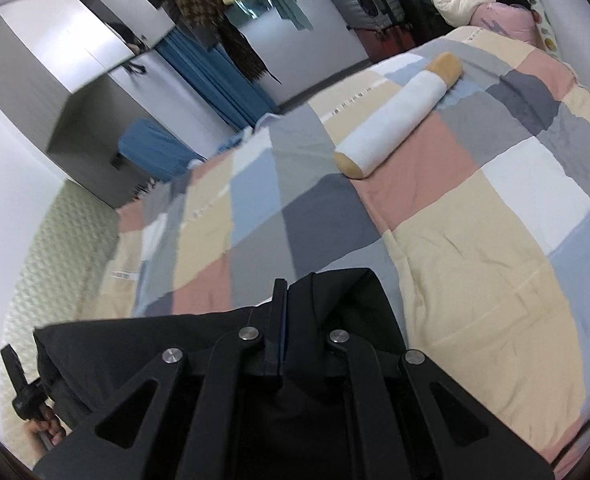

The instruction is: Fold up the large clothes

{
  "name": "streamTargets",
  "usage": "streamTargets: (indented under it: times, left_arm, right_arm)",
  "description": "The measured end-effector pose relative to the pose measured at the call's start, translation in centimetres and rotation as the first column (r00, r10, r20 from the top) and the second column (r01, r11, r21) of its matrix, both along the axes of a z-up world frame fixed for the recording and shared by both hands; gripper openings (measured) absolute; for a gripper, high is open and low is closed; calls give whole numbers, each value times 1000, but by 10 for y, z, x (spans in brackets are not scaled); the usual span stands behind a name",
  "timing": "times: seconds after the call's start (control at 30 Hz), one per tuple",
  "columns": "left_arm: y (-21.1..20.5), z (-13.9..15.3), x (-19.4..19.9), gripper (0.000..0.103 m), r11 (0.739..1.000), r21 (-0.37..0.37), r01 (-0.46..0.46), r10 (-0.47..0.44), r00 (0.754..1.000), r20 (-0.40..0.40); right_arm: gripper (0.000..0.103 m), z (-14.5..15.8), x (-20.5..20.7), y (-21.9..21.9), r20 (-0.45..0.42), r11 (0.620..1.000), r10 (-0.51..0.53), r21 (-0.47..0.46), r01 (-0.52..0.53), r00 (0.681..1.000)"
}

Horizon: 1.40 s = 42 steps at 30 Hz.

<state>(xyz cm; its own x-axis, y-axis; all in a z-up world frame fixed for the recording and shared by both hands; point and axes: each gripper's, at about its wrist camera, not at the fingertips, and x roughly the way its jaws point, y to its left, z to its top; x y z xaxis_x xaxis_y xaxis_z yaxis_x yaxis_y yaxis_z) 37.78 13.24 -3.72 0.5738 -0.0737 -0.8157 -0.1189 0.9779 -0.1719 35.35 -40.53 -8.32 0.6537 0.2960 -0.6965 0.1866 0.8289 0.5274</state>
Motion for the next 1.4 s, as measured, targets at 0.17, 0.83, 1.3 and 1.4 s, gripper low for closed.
streamTargets:
  times: [0.17,0.83,1.3,1.4]
  left_arm:
    - [-3,-53,30,6,1000,-18,-17,16,999,-49]
    - [34,-38,-41,41,953,-301,-28,-8,993,-116]
    - [-23,58,-136,67,984,-73,162,-143,965,218]
    - [-53,37,-130,67,979,-23,204,-195,960,202]
  right_arm:
    - [6,-53,30,1,-68,999,20,-32,-22,997]
    - [44,-45,-24,-7,-47,990,-12,142,18,999]
    - [75,71,-100,38,205,991,80,-119,-57,976]
    - [76,67,-101,75,206,971,161,-206,-118,965]
